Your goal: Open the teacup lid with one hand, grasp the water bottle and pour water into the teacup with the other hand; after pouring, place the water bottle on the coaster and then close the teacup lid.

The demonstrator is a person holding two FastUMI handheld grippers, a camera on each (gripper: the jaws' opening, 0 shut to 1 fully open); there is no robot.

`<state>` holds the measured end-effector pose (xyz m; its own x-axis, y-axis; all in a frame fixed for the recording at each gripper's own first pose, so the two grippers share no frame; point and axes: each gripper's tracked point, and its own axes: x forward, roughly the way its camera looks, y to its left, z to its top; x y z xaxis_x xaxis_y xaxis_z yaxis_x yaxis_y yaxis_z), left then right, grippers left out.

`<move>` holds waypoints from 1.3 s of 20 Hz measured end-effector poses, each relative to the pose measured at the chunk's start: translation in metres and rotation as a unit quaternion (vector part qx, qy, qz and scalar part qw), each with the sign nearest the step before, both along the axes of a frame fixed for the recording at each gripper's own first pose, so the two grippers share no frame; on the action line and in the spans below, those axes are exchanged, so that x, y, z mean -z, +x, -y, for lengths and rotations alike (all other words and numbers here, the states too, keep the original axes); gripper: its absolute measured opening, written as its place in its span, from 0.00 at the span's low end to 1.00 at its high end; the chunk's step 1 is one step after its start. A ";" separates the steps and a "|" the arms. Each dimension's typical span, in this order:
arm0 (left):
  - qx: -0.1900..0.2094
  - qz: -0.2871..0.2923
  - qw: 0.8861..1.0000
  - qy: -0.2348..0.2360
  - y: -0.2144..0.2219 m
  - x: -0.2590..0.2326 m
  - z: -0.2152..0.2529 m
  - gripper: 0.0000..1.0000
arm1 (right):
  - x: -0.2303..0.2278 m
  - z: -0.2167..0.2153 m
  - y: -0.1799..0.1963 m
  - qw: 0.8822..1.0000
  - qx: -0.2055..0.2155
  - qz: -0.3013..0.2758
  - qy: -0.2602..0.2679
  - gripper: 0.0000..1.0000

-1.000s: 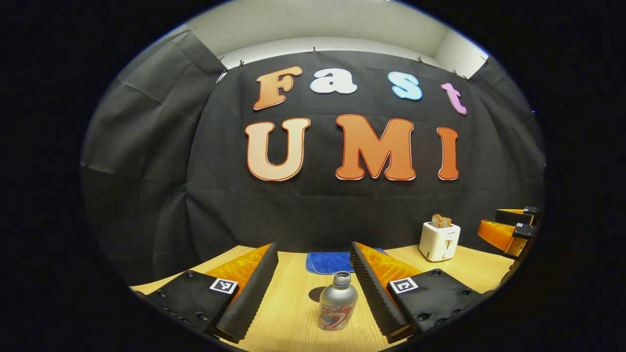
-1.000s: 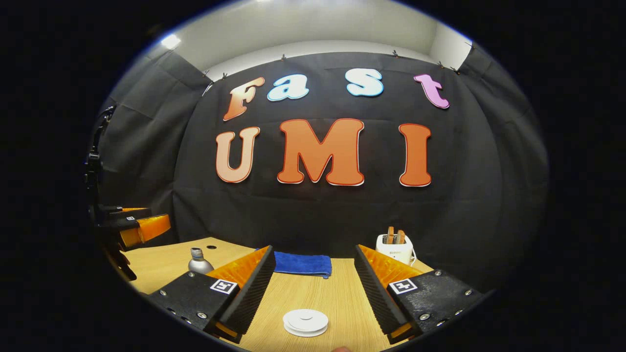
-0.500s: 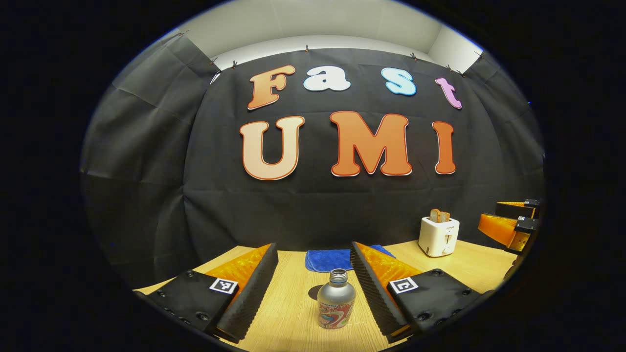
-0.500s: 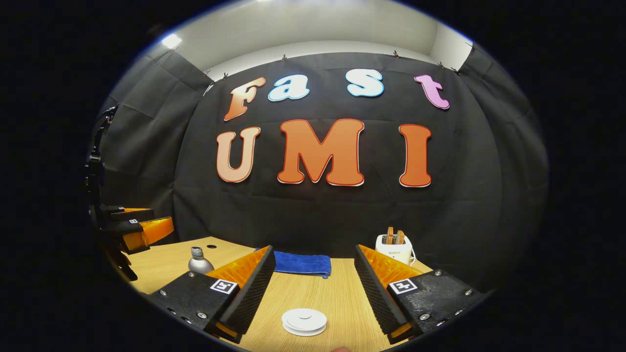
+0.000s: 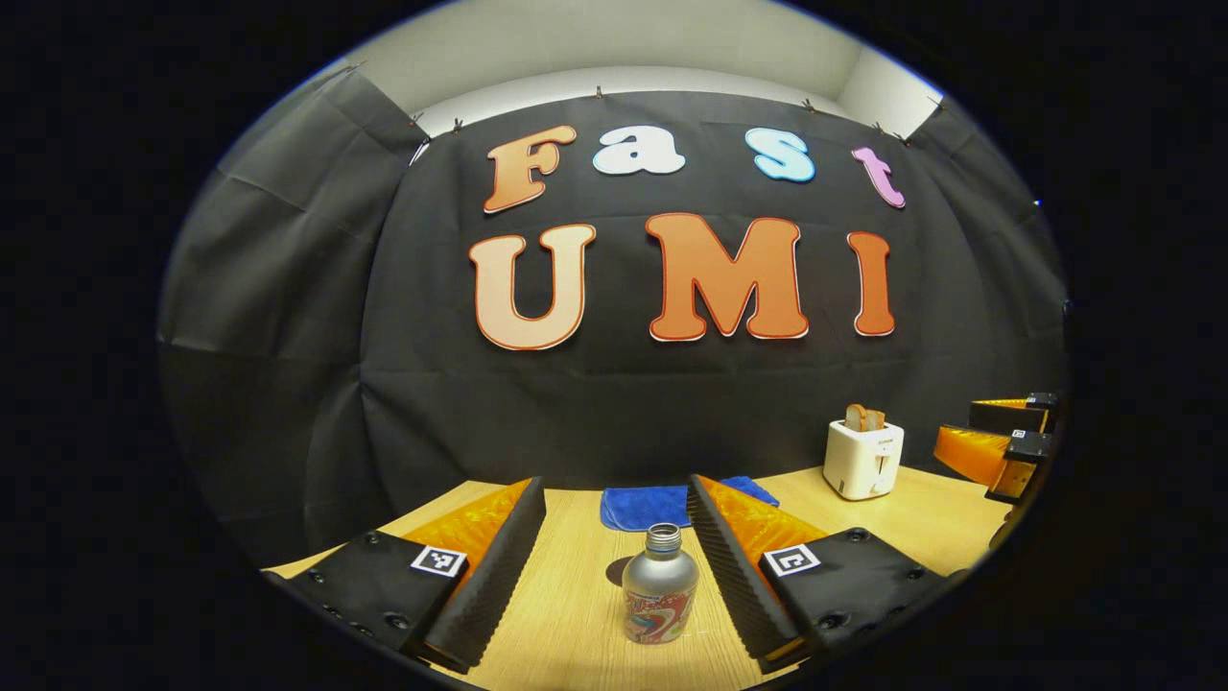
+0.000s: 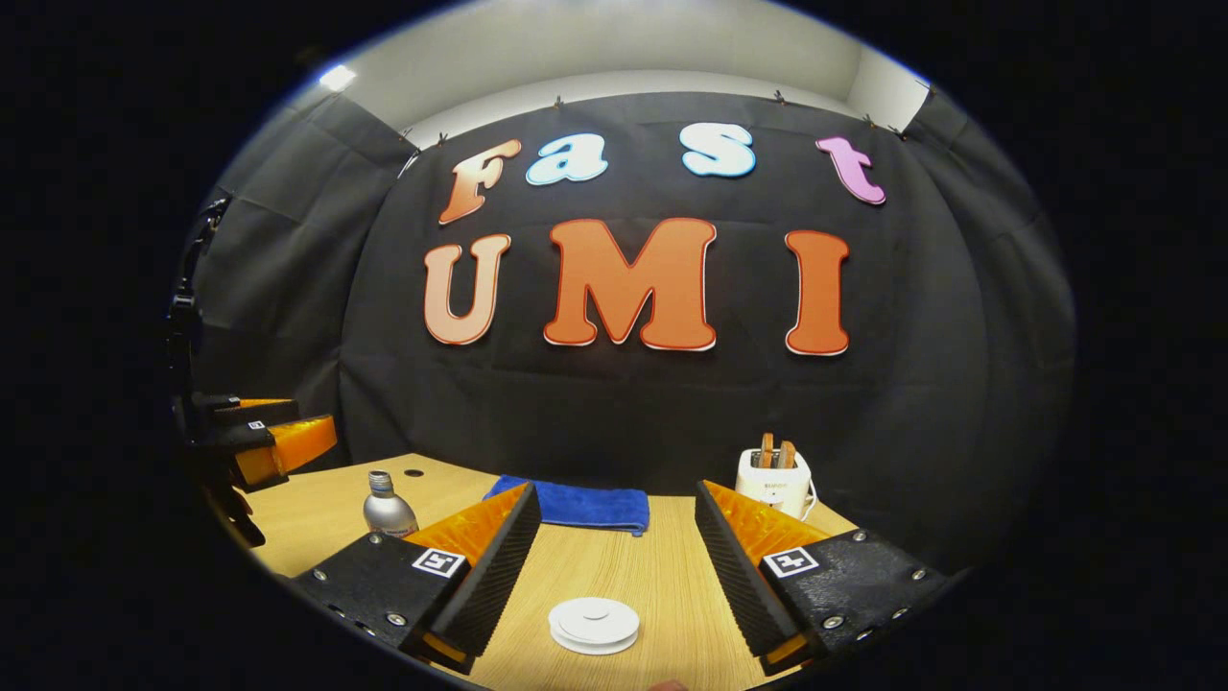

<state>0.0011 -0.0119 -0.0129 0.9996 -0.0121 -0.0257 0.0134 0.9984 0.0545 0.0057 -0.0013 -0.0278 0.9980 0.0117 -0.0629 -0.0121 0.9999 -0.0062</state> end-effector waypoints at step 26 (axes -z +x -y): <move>-0.006 -0.081 0.996 0.023 -0.006 0.077 -0.005 0.96 | 0.169 -0.024 0.033 0.977 -0.039 -0.206 -0.028 0.58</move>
